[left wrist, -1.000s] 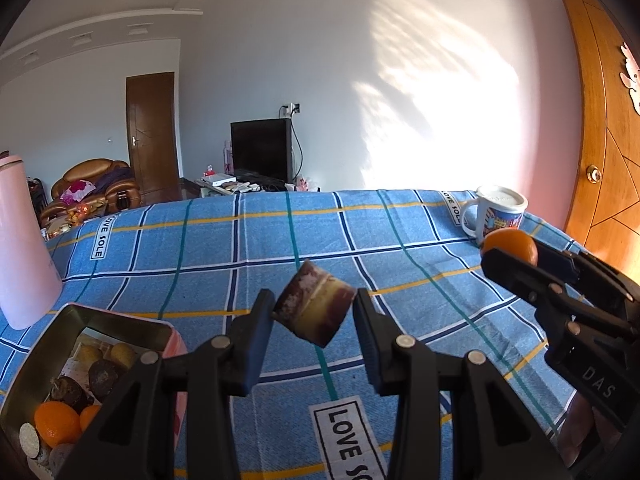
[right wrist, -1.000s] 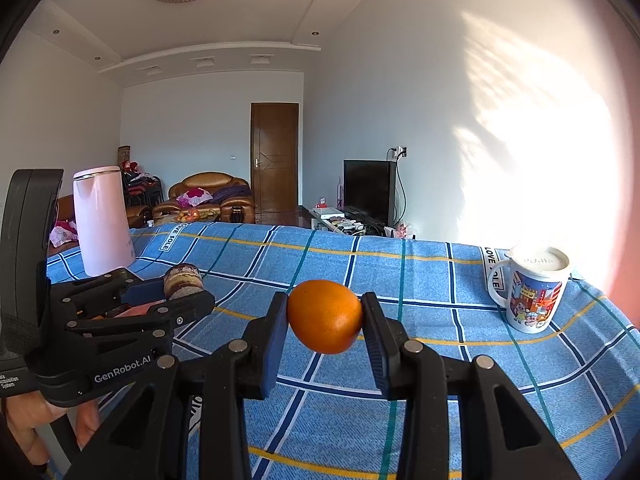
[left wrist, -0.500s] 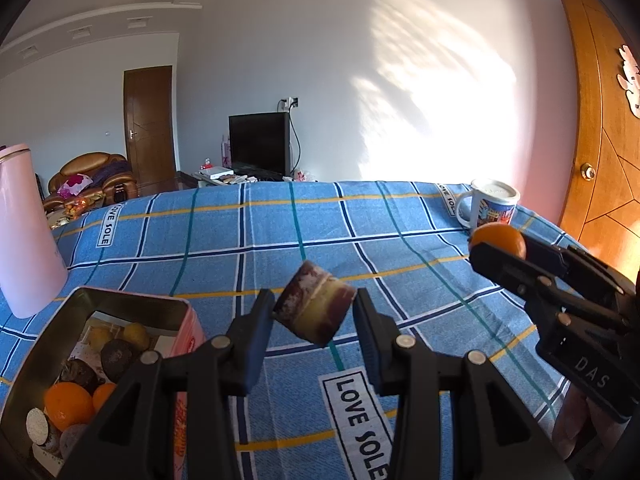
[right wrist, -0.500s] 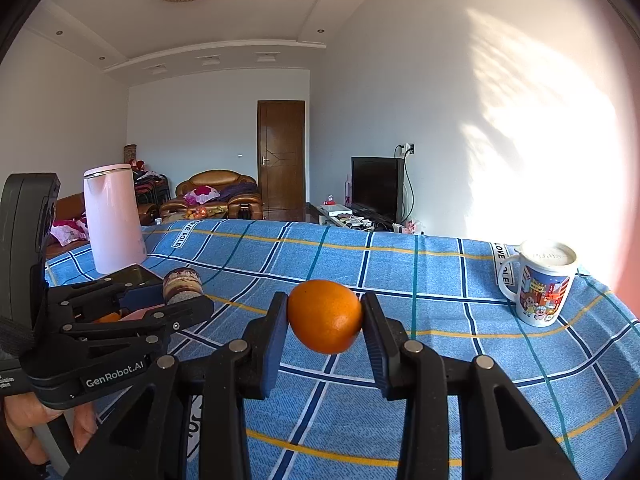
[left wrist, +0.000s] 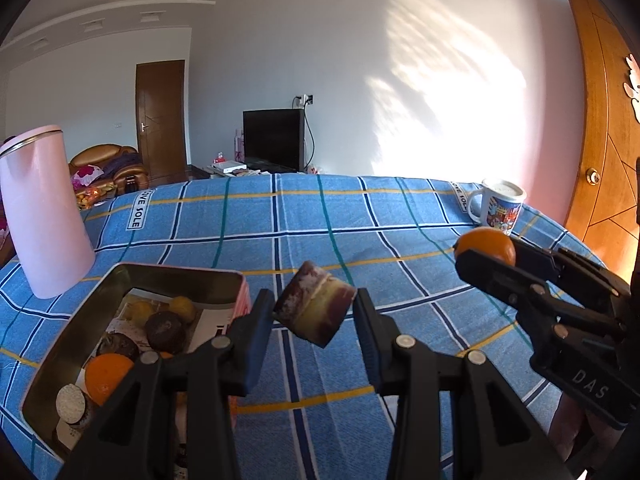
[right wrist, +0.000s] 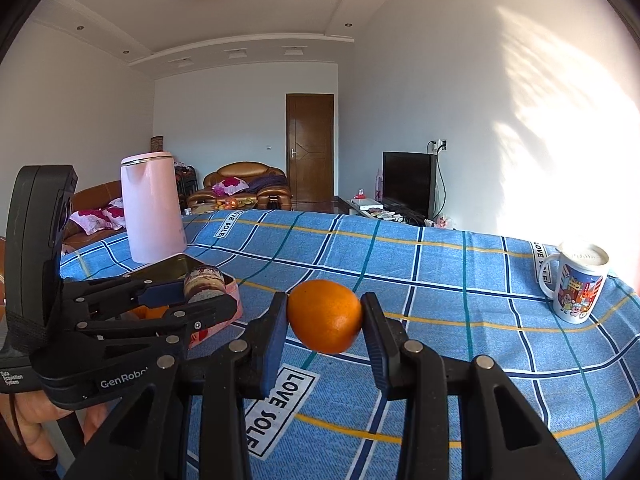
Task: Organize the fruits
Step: 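Carry the cake roll and orange over the pink tin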
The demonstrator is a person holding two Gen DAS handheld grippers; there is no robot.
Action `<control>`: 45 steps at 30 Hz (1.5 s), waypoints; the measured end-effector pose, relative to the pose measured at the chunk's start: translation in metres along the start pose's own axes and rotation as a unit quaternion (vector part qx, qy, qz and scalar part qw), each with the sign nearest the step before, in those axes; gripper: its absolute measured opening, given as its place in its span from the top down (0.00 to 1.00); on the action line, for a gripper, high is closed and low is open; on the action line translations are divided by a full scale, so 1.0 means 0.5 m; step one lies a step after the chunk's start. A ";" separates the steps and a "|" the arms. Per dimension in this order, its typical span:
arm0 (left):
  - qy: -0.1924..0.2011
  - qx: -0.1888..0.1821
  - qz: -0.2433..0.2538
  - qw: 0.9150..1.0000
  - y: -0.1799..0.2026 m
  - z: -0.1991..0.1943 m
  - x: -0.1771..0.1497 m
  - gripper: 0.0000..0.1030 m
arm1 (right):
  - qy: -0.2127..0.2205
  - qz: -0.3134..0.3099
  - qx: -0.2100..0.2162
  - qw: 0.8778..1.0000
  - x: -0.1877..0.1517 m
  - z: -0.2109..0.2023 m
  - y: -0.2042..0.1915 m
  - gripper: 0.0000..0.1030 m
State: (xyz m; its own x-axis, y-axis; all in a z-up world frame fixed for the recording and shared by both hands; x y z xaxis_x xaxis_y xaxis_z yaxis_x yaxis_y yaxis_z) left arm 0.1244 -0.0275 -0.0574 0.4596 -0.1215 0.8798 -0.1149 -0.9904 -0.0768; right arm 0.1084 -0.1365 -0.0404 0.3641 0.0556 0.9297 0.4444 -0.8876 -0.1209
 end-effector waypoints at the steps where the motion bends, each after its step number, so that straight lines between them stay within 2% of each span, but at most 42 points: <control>1: 0.001 0.002 0.001 1.000 -0.005 -0.006 -0.003 0.59 | -0.003 0.003 0.005 1.000 0.001 0.002 -0.006 0.62; 10: -0.004 0.029 -0.006 1.000 -0.071 -0.053 -0.022 0.59 | -0.009 -0.018 0.039 0.999 0.027 0.021 -0.087 0.62; 15: -0.006 0.055 -0.017 0.998 -0.122 -0.077 -0.036 0.59 | -0.010 -0.037 0.056 0.998 0.042 0.031 -0.132 0.62; 26: -0.021 0.095 -0.041 0.994 -0.217 -0.099 -0.064 0.59 | -0.020 -0.071 0.087 0.993 0.051 0.064 -0.232 0.62; 34: -0.054 0.102 -0.054 0.992 -0.261 -0.081 -0.097 0.59 | -0.056 -0.080 0.103 0.990 0.025 0.112 -0.283 0.62; 45: -0.082 0.093 -0.057 0.991 -0.262 -0.072 -0.122 0.59 | -0.131 -0.083 0.097 0.983 -0.035 0.178 -0.305 0.62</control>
State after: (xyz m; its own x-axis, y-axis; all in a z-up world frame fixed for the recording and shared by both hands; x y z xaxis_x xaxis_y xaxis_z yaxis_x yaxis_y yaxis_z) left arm 0.0798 0.1122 -0.0844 0.5996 -0.0022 0.8003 0.1032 -0.9914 -0.0800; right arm 0.1071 0.0388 -0.0692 0.4595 0.3308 0.8243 0.6542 -0.7538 -0.0622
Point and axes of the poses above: each gripper's, at about its wrist camera, not at the fingertips, and z roughly the way its jaws point, y to its right, x to its top, the point moved 6 cm from there along z, roughly the way its jaws point, and after that the axes turned 8 degrees about z, right-handed, at the moved point
